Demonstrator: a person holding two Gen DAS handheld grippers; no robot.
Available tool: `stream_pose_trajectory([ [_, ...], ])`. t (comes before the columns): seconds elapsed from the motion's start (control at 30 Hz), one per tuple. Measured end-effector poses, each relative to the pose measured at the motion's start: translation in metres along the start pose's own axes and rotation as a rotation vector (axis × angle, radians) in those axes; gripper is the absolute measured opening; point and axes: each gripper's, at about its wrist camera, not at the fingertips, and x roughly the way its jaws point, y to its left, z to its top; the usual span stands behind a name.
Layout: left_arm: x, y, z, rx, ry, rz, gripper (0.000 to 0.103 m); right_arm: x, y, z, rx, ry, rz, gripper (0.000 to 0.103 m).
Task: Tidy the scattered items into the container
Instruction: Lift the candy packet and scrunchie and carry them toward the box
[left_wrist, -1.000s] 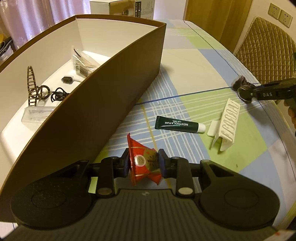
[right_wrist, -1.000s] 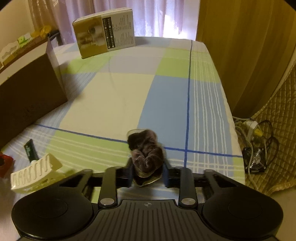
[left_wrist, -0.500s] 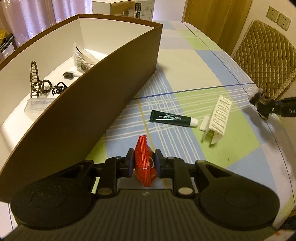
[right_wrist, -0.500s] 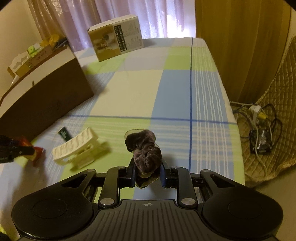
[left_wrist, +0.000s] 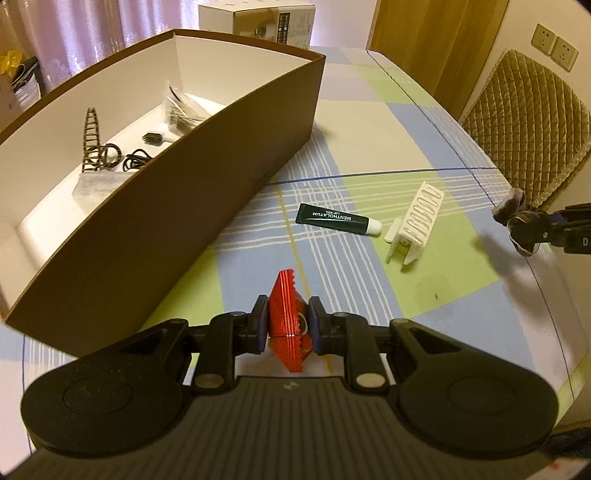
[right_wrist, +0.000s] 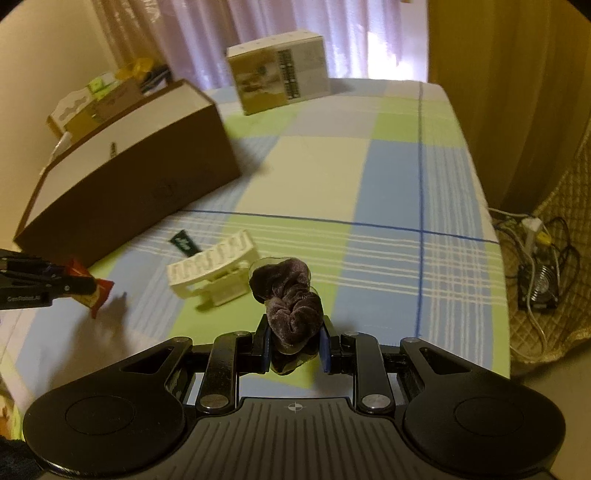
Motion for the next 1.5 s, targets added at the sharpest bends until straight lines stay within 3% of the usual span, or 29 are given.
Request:
stream_pose_trajectory([
  [0.43,-0.041,-0.002,-0.008,-0.035,-0.054,-0.014,0.018,-0.001,0.06,0.011,-0.151,0.033,0.16,0.022],
  [0.97,-0.102,0.001,0.007,-0.041,-0.177,-0.044,0.018,-0.003,0.112,0.035,-0.322,0.038,0.3,0.022],
  [1.5,-0.129,0.049,0.039,-0.041,-0.256,0.012,0.018,0.004,0.158,0.099,-0.418,-0.046,0.377,0.022],
])
